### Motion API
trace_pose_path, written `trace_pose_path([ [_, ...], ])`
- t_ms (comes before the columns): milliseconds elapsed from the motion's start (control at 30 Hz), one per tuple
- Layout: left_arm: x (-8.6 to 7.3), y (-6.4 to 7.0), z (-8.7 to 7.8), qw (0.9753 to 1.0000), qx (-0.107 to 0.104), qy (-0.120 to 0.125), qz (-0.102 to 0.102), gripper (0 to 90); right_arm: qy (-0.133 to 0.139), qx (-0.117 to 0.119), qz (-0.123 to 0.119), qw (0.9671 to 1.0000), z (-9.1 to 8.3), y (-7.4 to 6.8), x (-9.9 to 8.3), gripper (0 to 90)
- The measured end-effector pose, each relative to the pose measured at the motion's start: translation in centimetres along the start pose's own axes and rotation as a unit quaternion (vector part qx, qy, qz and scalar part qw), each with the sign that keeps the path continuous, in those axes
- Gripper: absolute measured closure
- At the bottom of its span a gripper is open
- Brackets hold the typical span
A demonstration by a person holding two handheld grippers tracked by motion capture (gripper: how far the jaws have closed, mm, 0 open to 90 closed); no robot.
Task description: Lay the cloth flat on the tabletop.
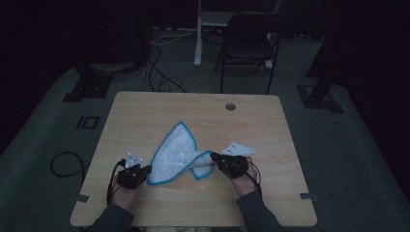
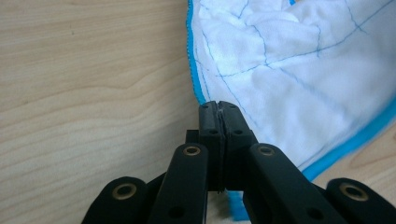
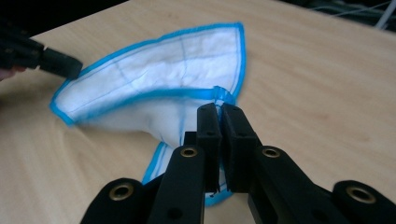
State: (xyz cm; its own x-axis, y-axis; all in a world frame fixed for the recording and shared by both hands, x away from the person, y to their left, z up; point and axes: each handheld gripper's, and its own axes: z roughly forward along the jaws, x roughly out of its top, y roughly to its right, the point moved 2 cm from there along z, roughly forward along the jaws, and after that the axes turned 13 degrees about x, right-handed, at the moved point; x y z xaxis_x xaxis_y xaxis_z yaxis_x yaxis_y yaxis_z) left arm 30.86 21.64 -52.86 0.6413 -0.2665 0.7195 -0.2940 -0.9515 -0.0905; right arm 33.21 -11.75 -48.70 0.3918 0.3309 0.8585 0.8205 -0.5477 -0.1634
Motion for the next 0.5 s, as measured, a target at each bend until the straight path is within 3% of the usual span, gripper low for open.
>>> trace_pose_path([
  [133,1.0,0.4,-0.3,0.9998,0.006,0.016,0.012,84.0,-0.007,0.01,0.003,0.9999,0.3,-0.9,-1.1,87.0],
  [267,2.3,1.3,-0.5,0.9992,0.0,0.031,0.023,79.8,-0.008,0.018,0.001,0.9998,0.5,-1.6,-1.6,86.9],
  [500,3.2,4.7,0.7,0.9969,-0.046,0.031,0.055,78.2,-0.008,0.026,-0.003,0.9996,0.4,-2.0,-1.6,83.3],
])
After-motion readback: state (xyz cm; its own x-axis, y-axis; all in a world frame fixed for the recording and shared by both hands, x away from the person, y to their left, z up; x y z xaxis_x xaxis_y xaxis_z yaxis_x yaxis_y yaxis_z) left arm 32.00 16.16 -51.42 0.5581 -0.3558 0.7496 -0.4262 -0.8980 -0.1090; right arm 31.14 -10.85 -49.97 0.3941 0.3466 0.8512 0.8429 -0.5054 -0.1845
